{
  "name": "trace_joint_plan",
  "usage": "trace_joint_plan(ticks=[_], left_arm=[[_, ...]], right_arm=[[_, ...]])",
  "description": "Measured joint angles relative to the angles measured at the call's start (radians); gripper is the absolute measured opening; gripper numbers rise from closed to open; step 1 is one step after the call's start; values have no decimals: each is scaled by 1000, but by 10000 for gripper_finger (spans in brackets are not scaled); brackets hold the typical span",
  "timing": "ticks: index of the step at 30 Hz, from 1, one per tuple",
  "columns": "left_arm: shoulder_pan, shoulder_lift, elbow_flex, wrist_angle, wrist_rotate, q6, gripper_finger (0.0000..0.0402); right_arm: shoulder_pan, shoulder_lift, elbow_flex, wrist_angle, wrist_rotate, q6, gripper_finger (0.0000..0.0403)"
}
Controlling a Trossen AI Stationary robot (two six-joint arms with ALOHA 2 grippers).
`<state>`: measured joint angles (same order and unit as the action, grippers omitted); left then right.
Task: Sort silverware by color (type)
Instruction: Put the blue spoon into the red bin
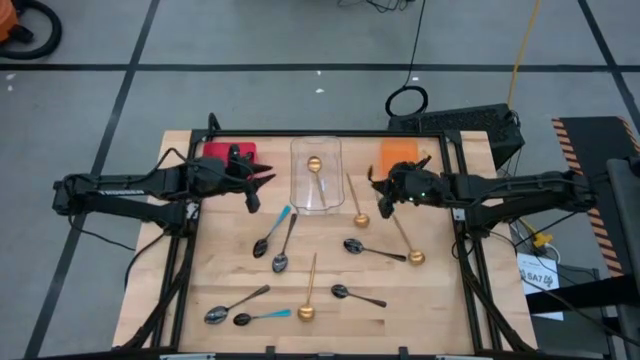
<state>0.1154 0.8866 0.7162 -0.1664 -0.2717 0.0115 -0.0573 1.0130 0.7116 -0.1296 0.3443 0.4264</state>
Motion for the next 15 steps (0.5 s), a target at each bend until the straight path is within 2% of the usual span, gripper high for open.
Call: trace_joint_plan(ticks=[7, 15], left_arm=[[-15, 120, 0, 142, 31, 41, 111], [-64, 266, 0, 373, 62, 95, 111]], right_arm=[[28, 106, 0, 477, -3, -322, 1], [40, 293, 1, 934, -8, -468, 1]])
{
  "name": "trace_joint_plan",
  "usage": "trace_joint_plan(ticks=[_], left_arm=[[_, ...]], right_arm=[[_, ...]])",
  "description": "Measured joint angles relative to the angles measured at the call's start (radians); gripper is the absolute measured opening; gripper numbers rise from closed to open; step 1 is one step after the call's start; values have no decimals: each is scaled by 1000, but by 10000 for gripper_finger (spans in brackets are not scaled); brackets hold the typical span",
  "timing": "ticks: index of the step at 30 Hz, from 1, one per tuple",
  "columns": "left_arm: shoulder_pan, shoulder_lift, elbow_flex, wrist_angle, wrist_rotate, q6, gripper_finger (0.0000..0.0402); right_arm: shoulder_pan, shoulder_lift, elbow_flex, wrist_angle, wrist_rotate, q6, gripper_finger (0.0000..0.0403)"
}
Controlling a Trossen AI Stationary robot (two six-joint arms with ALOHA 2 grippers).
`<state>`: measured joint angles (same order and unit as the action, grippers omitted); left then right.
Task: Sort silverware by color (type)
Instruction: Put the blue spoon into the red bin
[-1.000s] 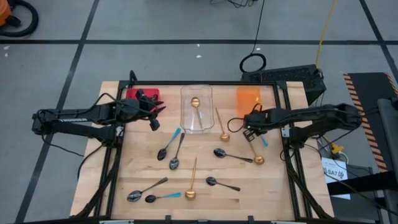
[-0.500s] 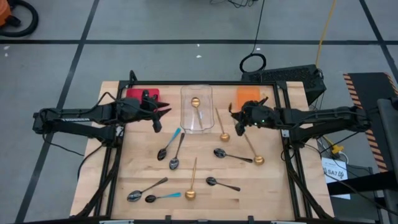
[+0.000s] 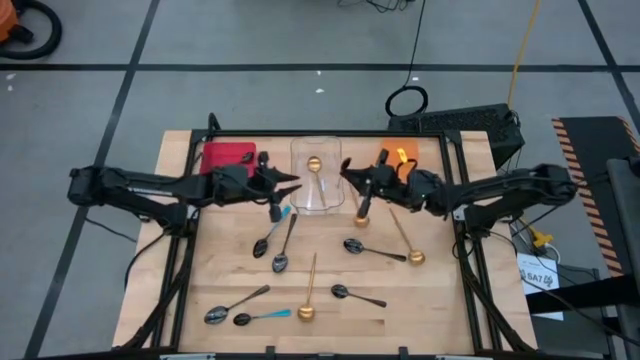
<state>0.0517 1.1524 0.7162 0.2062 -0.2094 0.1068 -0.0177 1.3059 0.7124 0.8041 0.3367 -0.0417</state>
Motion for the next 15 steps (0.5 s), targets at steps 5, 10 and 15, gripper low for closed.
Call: trace_joint_plan(ticks=[5, 10, 15], left_arm=[[-10, 78, 0, 130, 0, 7, 111], [-9, 138, 0, 225, 0, -12, 111], [-9, 188, 0, 315, 0, -11, 111]], right_arm=[[0, 89, 0, 161, 2, -20, 1], [0, 149, 0, 284, 2, -30, 1], [0, 199, 0, 369, 2, -28, 1]])
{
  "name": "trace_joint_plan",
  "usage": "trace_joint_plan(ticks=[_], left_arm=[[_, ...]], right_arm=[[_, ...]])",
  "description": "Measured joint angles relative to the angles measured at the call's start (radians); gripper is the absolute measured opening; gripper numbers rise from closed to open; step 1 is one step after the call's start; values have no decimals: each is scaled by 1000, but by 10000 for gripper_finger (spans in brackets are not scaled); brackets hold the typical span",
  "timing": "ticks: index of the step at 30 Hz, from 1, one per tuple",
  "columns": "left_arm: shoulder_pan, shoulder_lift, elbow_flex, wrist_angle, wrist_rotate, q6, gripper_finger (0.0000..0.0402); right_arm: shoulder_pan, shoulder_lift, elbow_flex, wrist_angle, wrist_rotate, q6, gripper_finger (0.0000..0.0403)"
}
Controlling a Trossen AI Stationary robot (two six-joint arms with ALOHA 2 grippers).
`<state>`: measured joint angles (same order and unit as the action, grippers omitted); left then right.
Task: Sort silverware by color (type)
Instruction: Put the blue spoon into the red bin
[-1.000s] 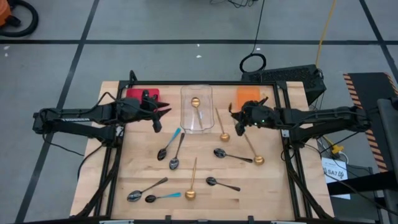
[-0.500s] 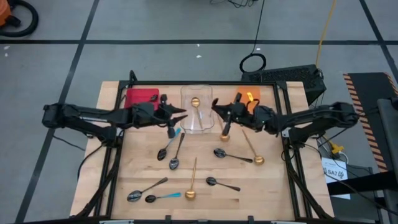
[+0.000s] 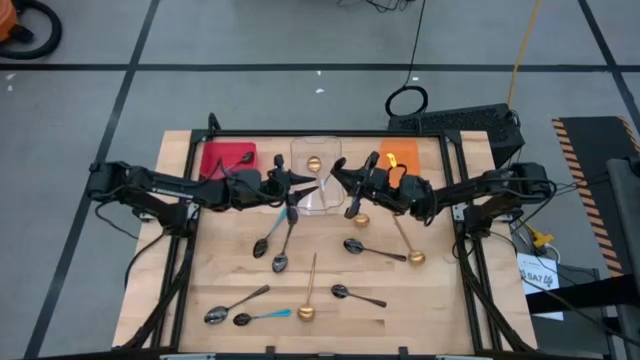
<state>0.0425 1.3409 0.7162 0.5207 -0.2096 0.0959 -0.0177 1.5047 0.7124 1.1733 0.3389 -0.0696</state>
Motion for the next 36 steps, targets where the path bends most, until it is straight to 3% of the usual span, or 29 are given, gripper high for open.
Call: trace_joint_plan(ticks=[15, 24, 36], left_arm=[[2, 75, 2, 217, 0, 31, 111], [2, 168, 98, 183, -44, 55, 111], [6, 179, 148, 109, -136, 59, 109]], right_arm=[[-2, 31, 0, 104, 5, -5, 0], [-3, 31, 0, 108, 12, -5, 0], [-2, 31, 0, 125, 2, 5, 0]])
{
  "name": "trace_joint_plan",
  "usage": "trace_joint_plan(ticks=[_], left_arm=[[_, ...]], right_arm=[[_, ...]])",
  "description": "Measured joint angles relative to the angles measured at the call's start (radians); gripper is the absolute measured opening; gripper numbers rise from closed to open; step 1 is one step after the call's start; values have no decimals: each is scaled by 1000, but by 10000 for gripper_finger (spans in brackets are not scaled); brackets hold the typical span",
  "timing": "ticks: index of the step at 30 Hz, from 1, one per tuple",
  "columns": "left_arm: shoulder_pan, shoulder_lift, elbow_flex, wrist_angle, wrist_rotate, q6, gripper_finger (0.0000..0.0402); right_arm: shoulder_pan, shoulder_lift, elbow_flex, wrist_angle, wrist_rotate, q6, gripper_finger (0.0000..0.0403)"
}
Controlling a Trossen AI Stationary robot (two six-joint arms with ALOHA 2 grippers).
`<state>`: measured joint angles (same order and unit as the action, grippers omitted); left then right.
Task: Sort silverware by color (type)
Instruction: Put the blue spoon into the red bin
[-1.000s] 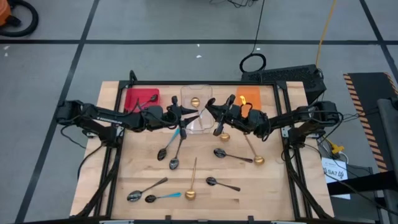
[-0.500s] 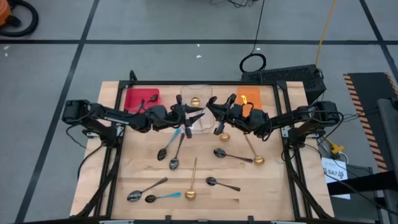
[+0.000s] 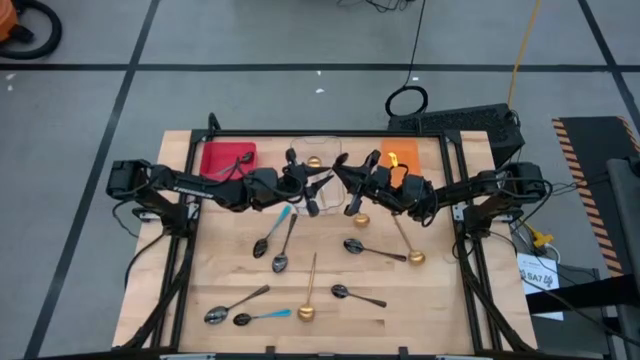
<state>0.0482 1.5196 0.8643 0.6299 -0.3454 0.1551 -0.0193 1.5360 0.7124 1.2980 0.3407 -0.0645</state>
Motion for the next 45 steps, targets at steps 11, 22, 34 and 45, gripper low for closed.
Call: trace_joint_plan(ticks=[11, 22, 34, 45], left_arm=[[1, 0, 0, -17, 2, -5, 10], [-1, -14, 0, -41, 79, -76, 10], [20, -140, 1, -264, 121, -90, 9], [155, -373, 98, -1064, 120, -123, 9]], right_arm=[[0, 0, 0, -1, 4, 15, 9], [-7, 0, 0, -42, -4, 36, 47], [-7, -49, 1, -199, -3, 56, 121], [-99, -237, 1, -590, 24, 46, 129]])
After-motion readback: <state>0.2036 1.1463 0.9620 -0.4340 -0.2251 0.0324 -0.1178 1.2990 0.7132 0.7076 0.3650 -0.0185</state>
